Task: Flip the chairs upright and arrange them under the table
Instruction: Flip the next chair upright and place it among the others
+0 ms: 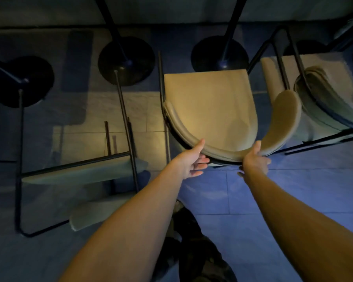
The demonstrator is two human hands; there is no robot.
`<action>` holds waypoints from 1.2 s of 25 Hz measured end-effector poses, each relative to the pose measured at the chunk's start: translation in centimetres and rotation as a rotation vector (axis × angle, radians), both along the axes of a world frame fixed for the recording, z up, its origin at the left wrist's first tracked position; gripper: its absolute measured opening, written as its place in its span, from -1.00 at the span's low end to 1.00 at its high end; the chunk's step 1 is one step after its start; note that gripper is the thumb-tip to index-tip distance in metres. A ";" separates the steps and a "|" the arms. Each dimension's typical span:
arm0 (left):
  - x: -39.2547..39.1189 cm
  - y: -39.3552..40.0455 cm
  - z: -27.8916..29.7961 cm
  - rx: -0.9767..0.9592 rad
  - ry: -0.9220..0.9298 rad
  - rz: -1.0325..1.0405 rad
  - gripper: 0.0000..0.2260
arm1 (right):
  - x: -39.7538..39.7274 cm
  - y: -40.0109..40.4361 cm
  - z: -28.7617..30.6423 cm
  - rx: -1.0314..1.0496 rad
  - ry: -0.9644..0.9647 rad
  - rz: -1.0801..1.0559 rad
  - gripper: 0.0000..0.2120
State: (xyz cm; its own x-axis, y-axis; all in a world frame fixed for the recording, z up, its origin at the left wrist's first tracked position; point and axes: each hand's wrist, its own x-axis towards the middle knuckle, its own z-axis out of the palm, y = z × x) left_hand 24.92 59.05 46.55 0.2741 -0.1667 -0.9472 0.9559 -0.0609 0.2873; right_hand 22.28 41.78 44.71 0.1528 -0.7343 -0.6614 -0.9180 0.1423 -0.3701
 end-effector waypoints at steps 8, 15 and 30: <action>-6.3 19.8 -2.5 0.133 -0.072 0.273 -0.70 | -5.2 26.2 -0.6 0.414 -0.216 0.494 -0.20; -14.7 38.3 -9.9 0.211 -0.012 0.359 -0.73 | -10.3 40.7 -7.9 0.494 -0.128 0.512 -0.43; -25.9 46.1 -42.8 0.193 0.354 0.620 -0.45 | -20.2 46.8 -41.5 0.597 0.268 0.396 -0.35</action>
